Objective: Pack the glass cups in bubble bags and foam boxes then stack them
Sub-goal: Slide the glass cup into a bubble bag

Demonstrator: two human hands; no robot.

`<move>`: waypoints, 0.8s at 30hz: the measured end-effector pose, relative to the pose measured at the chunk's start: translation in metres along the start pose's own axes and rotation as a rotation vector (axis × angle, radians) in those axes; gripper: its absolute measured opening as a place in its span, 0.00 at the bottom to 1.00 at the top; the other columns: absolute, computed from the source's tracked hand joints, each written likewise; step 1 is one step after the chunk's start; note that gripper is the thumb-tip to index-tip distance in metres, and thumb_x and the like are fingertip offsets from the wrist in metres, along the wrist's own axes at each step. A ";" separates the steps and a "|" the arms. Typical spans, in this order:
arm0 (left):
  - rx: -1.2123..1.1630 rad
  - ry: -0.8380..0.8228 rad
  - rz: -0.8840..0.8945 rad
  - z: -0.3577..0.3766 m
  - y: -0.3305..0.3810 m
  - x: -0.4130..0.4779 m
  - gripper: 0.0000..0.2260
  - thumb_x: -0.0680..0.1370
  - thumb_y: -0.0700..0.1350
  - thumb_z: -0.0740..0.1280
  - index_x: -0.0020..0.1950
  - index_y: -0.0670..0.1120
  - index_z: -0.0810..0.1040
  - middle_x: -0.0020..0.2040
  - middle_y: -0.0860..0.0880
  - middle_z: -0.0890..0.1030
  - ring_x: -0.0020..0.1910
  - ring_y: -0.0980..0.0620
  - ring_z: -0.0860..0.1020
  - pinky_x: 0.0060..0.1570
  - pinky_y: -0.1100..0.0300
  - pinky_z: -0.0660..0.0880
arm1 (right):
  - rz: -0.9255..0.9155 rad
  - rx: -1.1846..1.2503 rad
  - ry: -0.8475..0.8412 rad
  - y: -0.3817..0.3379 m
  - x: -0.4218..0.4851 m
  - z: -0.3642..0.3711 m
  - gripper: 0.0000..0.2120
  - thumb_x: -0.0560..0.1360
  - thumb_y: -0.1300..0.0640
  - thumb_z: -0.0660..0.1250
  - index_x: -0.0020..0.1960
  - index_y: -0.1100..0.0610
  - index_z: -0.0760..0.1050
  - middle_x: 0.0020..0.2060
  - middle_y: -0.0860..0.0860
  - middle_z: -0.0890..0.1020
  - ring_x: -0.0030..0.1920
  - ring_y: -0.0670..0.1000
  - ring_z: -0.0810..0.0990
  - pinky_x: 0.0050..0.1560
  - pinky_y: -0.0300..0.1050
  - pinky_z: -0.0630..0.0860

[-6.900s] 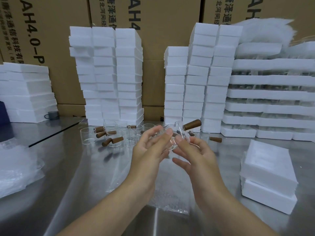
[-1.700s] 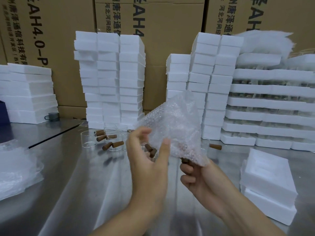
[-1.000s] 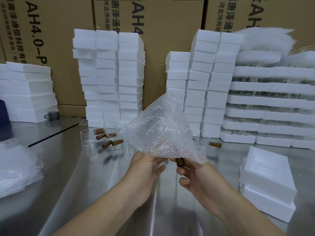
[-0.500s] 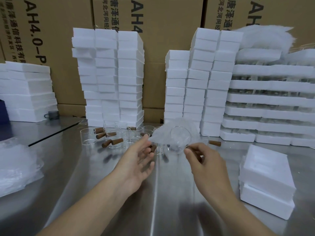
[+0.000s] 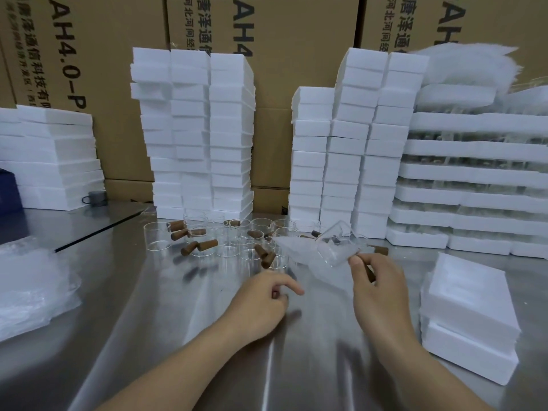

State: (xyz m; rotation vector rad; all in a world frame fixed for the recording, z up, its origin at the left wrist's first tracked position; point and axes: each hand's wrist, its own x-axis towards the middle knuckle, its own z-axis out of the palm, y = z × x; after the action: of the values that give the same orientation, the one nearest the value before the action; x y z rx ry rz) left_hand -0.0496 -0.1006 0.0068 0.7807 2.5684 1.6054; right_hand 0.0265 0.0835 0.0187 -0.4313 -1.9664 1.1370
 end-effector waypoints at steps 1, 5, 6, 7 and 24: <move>0.051 -0.029 0.039 0.001 0.000 -0.001 0.26 0.81 0.36 0.66 0.44 0.70 0.84 0.55 0.48 0.81 0.44 0.44 0.82 0.51 0.49 0.81 | 0.040 0.015 -0.034 0.003 0.001 0.000 0.09 0.84 0.52 0.63 0.48 0.47 0.80 0.56 0.52 0.81 0.58 0.55 0.77 0.65 0.58 0.73; 0.164 -0.070 0.117 0.001 -0.003 -0.001 0.20 0.81 0.37 0.67 0.49 0.65 0.84 0.57 0.54 0.79 0.54 0.52 0.80 0.63 0.52 0.77 | 0.110 0.061 -0.137 0.013 0.005 0.001 0.08 0.84 0.52 0.64 0.50 0.48 0.81 0.63 0.45 0.78 0.72 0.49 0.71 0.72 0.48 0.67; 0.167 -0.073 0.117 0.000 -0.004 -0.001 0.20 0.81 0.37 0.67 0.50 0.64 0.84 0.57 0.55 0.78 0.56 0.53 0.80 0.64 0.54 0.76 | 0.099 0.039 -0.148 0.015 0.006 0.000 0.09 0.84 0.51 0.64 0.51 0.49 0.82 0.63 0.43 0.75 0.72 0.45 0.71 0.69 0.42 0.66; 0.162 -0.072 0.111 0.000 -0.005 -0.001 0.20 0.81 0.37 0.67 0.51 0.64 0.84 0.58 0.55 0.77 0.56 0.54 0.79 0.64 0.56 0.75 | 0.083 0.022 -0.150 0.017 0.007 0.000 0.09 0.84 0.51 0.64 0.51 0.50 0.82 0.61 0.43 0.76 0.68 0.42 0.73 0.63 0.37 0.66; -0.239 0.271 0.176 -0.017 0.016 0.014 0.15 0.81 0.37 0.74 0.62 0.54 0.86 0.47 0.59 0.86 0.46 0.59 0.83 0.47 0.71 0.75 | -0.124 0.114 -0.033 -0.019 0.000 -0.007 0.07 0.83 0.47 0.65 0.49 0.39 0.81 0.69 0.38 0.69 0.69 0.39 0.67 0.61 0.34 0.64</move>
State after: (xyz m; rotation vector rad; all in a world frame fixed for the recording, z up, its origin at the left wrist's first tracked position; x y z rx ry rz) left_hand -0.0599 -0.1038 0.0324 0.8384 2.4610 2.1598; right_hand 0.0338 0.0775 0.0365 -0.2287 -1.9178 1.1758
